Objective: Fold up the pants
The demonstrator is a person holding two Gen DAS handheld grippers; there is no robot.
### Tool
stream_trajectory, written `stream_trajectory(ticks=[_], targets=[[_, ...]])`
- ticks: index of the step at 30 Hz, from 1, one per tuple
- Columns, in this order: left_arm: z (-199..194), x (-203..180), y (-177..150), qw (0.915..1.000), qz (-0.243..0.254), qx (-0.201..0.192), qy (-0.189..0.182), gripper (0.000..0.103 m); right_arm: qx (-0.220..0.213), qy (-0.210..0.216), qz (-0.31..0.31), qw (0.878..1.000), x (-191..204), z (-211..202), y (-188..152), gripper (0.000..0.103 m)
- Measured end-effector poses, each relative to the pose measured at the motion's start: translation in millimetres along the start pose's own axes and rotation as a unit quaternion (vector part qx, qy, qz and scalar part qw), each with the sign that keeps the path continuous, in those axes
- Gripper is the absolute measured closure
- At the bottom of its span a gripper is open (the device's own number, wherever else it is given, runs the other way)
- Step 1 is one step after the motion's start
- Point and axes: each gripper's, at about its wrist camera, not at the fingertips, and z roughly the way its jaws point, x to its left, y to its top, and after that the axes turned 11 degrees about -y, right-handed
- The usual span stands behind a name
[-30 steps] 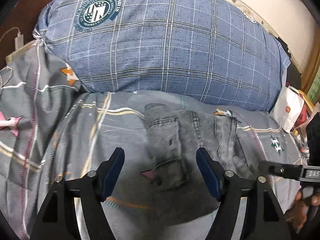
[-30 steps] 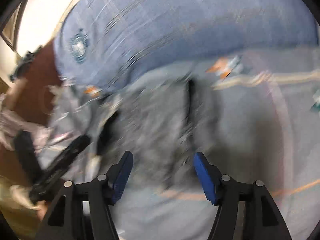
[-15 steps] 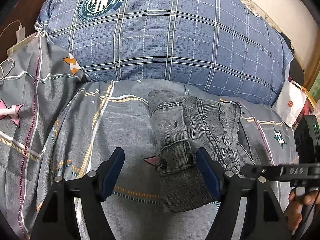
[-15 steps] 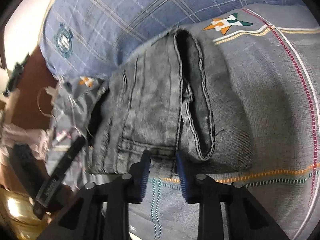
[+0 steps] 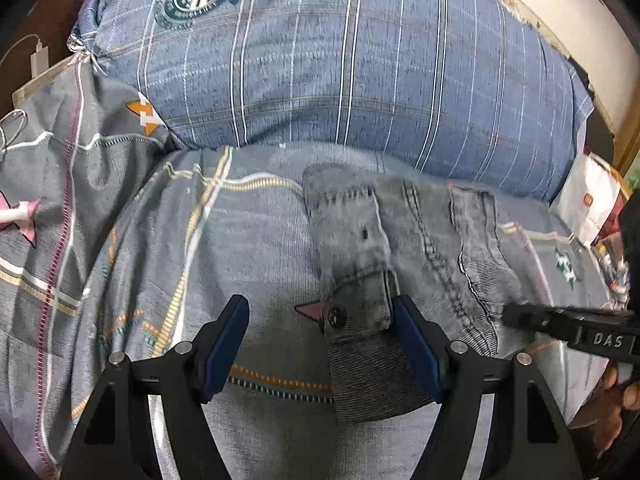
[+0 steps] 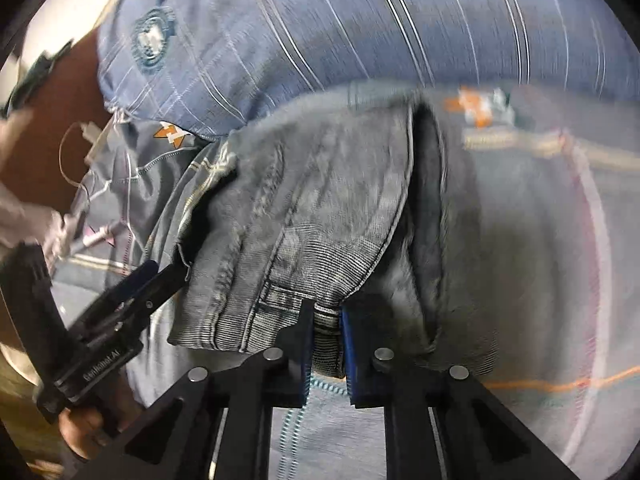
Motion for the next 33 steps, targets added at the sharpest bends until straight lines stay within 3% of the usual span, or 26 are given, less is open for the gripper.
stream_trajectory(ticks=[4,7,8,10,12,14,17,19,21,23,25,26,27,28,31,33], targets=[[-10,-5,9,0.9998,-0.001,-0.021,-0.001,0.028,-0.031,-0.080,-0.057,0.995,6,-16,7,0.090],[18,-19,1,0.9984,0.036,0.033,0.031,0.028,0.001,-0.124,-0.079,0.989,2,18,-2,0.090],[32,-28,-6,0.9947,0.067,0.053,0.058,0.027,0.031,-0.119,-0.080,0.989,-1,39,-11,0.089],[41,-44,-15,0.9847,0.131,0.040,0.107,0.027,0.008,-0.119,-0.074,0.990,-3,43,-19,0.089],[40,-49,-15,0.9806,0.142,0.043,0.128,0.027,0.020,-0.106,-0.062,0.992,-5,38,-15,0.085],[40,-48,-17,0.9782,0.153,0.045,0.134,0.027,0.030,-0.087,-0.037,0.995,-15,26,-6,0.084],[38,-41,-19,0.9796,0.147,0.043,0.130,0.027,-0.024,-0.072,-0.016,0.997,-12,-10,15,0.079],[38,-41,-18,0.9798,0.146,0.043,0.130,0.027,-0.056,-0.039,-0.006,0.998,-3,-26,32,0.078],[38,-40,-18,0.9791,0.150,0.042,0.132,0.027,-0.066,0.015,0.010,0.998,4,-23,49,0.072],[36,-39,-17,0.9798,0.146,0.042,0.130,0.027,-0.034,0.049,0.026,0.998,4,7,62,0.072],[36,-38,-17,0.9810,0.142,0.042,0.126,0.027,0.034,0.003,0.025,0.999,-3,57,55,0.072],[36,-37,-17,0.9816,0.141,0.042,0.121,0.027,0.056,0.008,0.036,0.998,-15,80,44,0.072],[37,-37,-17,0.9817,0.142,0.044,0.119,0.027,0.029,0.030,0.049,0.998,-22,77,39,0.073],[34,-37,-17,0.9824,0.141,0.036,0.116,0.027,0.031,0.037,0.058,0.997,-27,73,37,0.074],[24,-31,-14,0.9878,0.120,0.020,0.098,0.028,0.047,-0.013,0.027,0.998,-18,61,47,0.074],[14,-24,-13,0.9915,0.096,0.007,0.087,0.028,0.008,-0.010,0.005,1.000,-5,42,61,0.072]])
